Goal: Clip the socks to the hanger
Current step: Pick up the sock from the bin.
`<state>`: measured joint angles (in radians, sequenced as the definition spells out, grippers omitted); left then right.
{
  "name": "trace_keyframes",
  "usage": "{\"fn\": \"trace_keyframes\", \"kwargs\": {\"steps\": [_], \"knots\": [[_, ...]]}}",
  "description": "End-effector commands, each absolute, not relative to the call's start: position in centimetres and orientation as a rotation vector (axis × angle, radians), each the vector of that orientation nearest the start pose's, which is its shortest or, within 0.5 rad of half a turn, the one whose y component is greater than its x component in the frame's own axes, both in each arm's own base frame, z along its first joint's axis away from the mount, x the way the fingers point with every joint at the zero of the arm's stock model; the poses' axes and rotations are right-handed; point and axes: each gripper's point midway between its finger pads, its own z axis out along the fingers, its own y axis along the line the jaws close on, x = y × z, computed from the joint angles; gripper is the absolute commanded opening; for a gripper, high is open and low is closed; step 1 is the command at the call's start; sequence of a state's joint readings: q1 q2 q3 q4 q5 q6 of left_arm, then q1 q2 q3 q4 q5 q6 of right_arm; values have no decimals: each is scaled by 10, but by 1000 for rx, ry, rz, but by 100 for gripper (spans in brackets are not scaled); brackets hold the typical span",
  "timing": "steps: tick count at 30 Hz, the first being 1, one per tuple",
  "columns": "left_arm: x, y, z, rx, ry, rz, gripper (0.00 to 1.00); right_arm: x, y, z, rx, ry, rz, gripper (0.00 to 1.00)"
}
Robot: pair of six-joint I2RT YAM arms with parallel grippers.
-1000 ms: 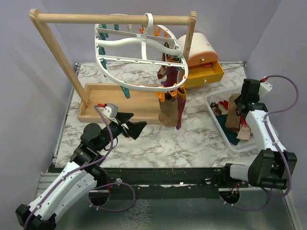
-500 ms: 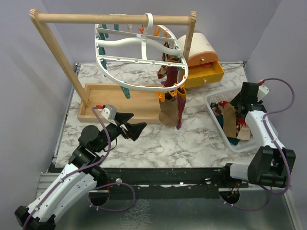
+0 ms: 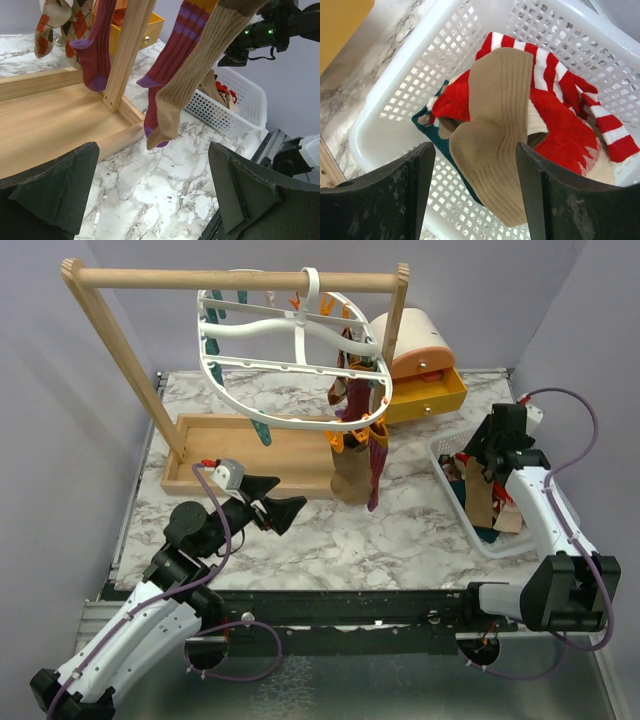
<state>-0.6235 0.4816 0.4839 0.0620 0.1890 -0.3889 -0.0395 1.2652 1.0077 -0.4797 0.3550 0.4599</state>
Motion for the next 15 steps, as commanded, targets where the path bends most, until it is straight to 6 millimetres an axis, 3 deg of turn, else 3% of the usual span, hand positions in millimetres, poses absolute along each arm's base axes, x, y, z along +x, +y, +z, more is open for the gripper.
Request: {"fn": "trace_keyframes", "kwargs": {"steps": [1, 7, 15], "knots": [[193, -205, 273, 360, 1542, -971, 99, 339, -57, 160, 640, 2235, -303, 71], [192, -208, 272, 373, 1555, -985, 99, 348, -46, 157, 537, 2268, -404, 70], [191, -207, 273, 379, 1548, -980, 99, 358, -51, 129, 499, 2353, -494, 61]]}}
